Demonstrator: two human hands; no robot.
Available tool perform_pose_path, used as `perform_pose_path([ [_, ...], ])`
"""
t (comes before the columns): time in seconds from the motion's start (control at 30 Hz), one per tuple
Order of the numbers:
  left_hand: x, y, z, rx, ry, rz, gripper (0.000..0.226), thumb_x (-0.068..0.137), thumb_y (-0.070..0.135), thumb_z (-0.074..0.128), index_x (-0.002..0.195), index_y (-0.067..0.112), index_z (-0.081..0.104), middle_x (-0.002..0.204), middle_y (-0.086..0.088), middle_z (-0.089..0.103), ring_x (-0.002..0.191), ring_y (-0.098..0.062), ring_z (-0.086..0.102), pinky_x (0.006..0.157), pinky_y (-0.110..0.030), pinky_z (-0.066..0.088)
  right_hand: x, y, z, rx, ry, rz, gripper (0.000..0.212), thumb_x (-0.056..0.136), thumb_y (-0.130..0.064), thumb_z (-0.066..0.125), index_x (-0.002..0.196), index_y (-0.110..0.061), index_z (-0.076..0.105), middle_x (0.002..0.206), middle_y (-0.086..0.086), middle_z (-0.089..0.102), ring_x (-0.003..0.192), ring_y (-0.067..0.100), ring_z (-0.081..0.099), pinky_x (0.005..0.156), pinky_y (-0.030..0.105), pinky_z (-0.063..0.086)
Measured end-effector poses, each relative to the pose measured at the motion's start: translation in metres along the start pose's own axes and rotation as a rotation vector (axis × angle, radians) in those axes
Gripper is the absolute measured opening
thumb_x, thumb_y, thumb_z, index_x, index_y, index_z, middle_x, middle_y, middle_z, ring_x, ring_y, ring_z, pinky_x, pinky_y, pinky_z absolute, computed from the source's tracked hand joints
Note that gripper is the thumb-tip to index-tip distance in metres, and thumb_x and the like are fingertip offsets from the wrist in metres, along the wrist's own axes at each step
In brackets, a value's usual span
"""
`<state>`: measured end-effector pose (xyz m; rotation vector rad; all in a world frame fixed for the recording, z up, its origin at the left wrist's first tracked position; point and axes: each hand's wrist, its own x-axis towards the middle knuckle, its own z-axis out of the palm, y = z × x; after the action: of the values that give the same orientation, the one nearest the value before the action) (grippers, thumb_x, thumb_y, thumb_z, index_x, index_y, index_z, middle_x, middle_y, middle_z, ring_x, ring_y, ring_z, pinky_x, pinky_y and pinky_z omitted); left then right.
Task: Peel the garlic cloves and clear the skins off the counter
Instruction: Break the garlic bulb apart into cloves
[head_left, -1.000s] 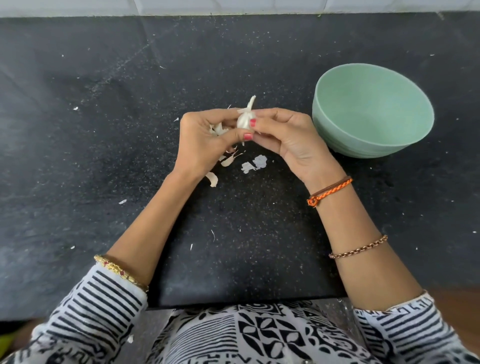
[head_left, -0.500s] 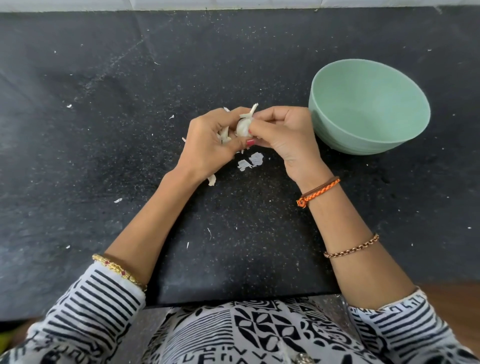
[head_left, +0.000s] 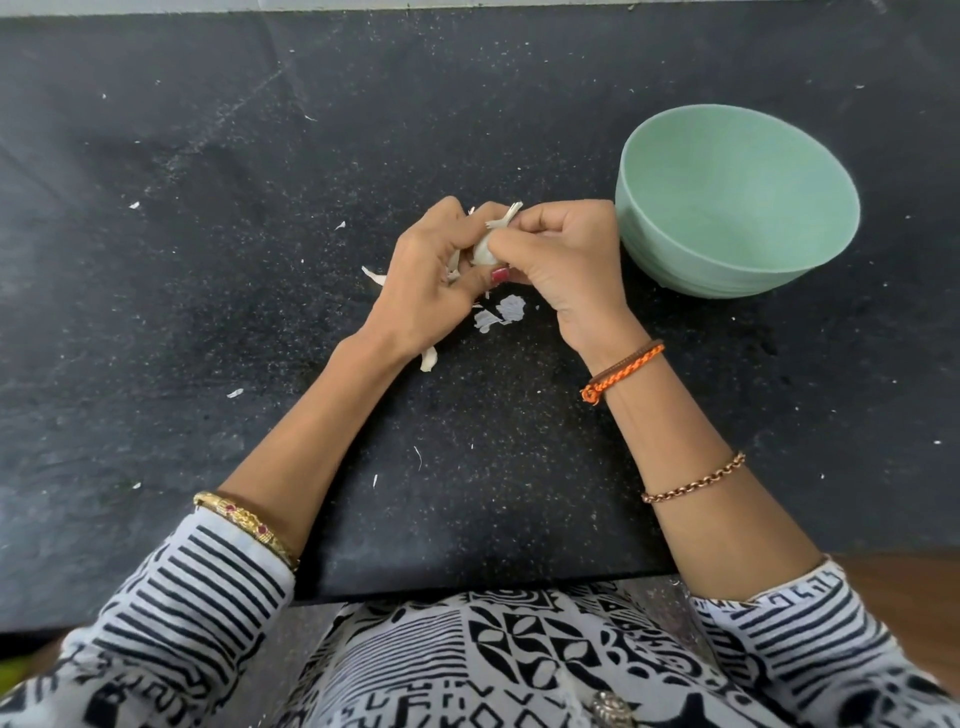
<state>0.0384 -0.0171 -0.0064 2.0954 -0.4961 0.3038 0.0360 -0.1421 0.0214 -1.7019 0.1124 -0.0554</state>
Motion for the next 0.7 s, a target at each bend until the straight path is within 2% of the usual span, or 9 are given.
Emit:
perform_pose_path([
  [0.13,-0.001,0.003,0.002,-0.031,0.038,-0.007,0.037,0.08,0.014,0.063,0.117,0.018,0.062,0.074,0.012,0.032,0.071,0.003,0.037,0.07,-0.014,0.033,-0.001,-0.001,-0.001,0.025,-0.016,0.004,0.003,0.059,-0.002,0.066,0.059,-0.003,0.069,0.068,0.025,0.067,0.074,0.04,0.067,0.065,0.052,0.057],
  [0.23,-0.001,0.004,0.0,-0.12,0.084,-0.027,0.039,0.08,0.014,0.063,0.118,0.021,0.055,0.073,0.012,0.036,0.071,0.005,0.04,0.071,-0.011,0.034,0.0,-0.005,-0.006,0.164,-0.083,0.061,0.01,0.07,0.011,0.066,0.071,0.002,0.069,0.072,0.014,0.068,0.068,0.013,0.068,0.064,0.028,0.058],
  [0.27,0.0,0.004,-0.002,-0.145,0.101,-0.034,0.039,0.081,0.015,0.064,0.118,0.02,0.055,0.073,0.012,0.038,0.072,0.005,0.041,0.072,-0.011,0.035,0.001,-0.006,-0.008,0.215,-0.119,0.091,0.011,0.073,0.011,0.066,0.077,0.002,0.069,0.075,0.011,0.068,0.07,0.01,0.066,0.067,0.024,0.057],
  [0.4,0.0,0.002,-0.007,-0.19,0.136,-0.07,0.037,0.08,0.017,0.066,0.116,0.021,0.057,0.074,0.011,0.05,0.072,0.001,0.046,0.074,-0.015,0.039,0.002,-0.007,-0.013,0.306,-0.217,0.167,0.013,0.079,0.005,0.065,0.089,-0.002,0.068,0.083,0.006,0.07,0.084,0.012,0.066,0.079,0.023,0.055],
  [0.5,0.0,0.002,-0.009,-0.176,0.102,-0.058,0.031,0.079,0.025,0.067,0.109,0.024,0.061,0.084,-0.004,0.063,0.072,-0.003,0.048,0.072,-0.02,0.041,0.003,-0.005,-0.013,0.268,-0.219,0.162,0.014,0.08,0.005,0.065,0.093,-0.001,0.067,0.087,0.008,0.07,0.085,0.012,0.066,0.078,0.022,0.055],
  [0.57,0.0,0.001,-0.01,-0.129,0.073,-0.034,0.031,0.078,0.029,0.065,0.108,0.025,0.063,0.085,-0.013,0.065,0.07,-0.004,0.047,0.071,-0.025,0.042,0.002,-0.005,-0.012,0.231,-0.206,0.151,0.014,0.08,0.006,0.064,0.092,0.0,0.068,0.087,0.009,0.07,0.085,0.013,0.066,0.077,0.023,0.056],
  [0.63,0.0,0.0,-0.011,-0.1,0.033,-0.016,0.031,0.079,0.027,0.064,0.11,0.026,0.063,0.081,-0.009,0.062,0.07,-0.006,0.046,0.071,-0.027,0.042,0.003,-0.005,-0.013,0.192,-0.194,0.13,0.013,0.079,0.007,0.064,0.089,0.001,0.07,0.085,0.009,0.07,0.082,0.012,0.067,0.073,0.023,0.056],
  [0.7,0.001,-0.001,-0.011,-0.05,-0.018,0.008,0.034,0.08,0.027,0.061,0.114,0.031,0.059,0.079,0.004,0.056,0.073,-0.003,0.045,0.073,-0.022,0.041,0.002,-0.005,-0.013,0.154,-0.181,0.098,0.015,0.079,0.009,0.062,0.089,0.003,0.07,0.081,0.01,0.07,0.075,0.009,0.067,0.068,0.022,0.056],
])
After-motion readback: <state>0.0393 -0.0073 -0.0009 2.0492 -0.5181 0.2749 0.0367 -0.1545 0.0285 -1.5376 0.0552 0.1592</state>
